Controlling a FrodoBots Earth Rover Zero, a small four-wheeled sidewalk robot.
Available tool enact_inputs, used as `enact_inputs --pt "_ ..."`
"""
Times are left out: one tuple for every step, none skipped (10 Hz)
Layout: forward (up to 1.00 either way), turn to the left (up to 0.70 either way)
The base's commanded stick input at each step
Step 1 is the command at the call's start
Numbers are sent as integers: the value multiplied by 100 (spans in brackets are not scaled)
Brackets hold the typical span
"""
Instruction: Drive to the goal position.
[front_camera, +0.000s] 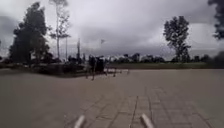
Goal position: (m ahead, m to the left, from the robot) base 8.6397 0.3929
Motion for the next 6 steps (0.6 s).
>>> enact_inputs --pt "82 -29" --pt "82 -30" --pt "82 -29" --pt "82 -26" --pt "86 1" --pt "92 1"
